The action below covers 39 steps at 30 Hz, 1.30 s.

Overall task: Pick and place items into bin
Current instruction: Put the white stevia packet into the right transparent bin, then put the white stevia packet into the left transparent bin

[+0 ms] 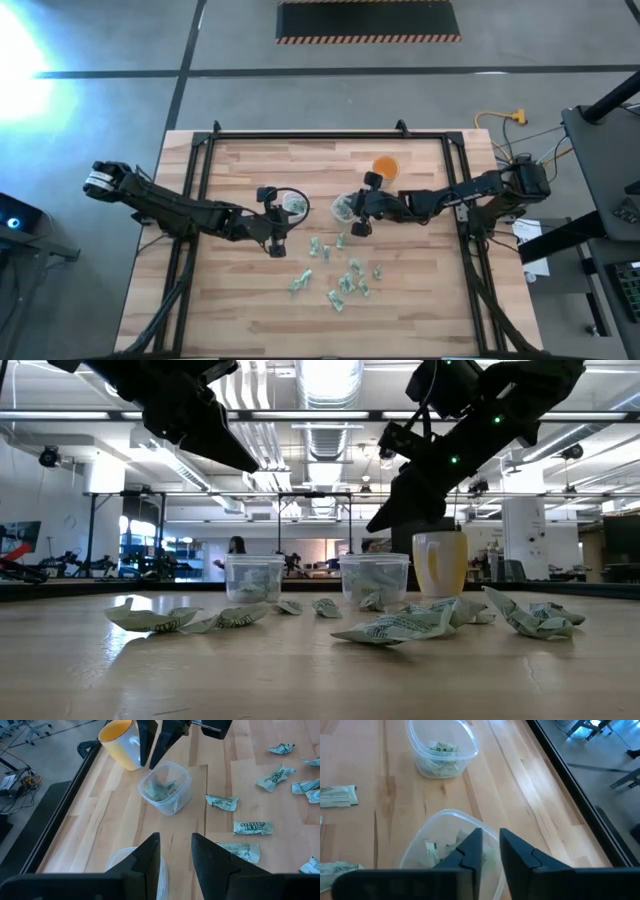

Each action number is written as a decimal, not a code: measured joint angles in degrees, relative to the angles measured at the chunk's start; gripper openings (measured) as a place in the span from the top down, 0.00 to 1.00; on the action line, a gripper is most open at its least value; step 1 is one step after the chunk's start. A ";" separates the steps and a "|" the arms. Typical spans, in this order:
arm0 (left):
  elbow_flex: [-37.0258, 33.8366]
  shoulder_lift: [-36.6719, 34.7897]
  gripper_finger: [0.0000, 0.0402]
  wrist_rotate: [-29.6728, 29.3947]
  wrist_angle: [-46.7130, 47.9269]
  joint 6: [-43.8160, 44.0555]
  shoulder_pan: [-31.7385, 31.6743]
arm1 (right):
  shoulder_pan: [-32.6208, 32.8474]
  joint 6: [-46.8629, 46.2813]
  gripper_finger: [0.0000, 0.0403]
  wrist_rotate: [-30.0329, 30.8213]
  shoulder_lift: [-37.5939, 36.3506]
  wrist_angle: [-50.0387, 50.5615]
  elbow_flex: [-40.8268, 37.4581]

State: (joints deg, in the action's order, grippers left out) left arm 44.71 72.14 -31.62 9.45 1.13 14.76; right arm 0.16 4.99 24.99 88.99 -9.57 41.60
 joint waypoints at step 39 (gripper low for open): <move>0.38 13.09 0.77 31.75 -1.77 12.15 11.64 | 16.23 -2.03 0.78 -6.14 -7.98 13.29 -1.70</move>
State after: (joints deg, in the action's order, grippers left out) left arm 45.09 85.23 0.13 7.68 13.28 26.41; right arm 16.39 2.96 18.86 81.01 3.73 39.91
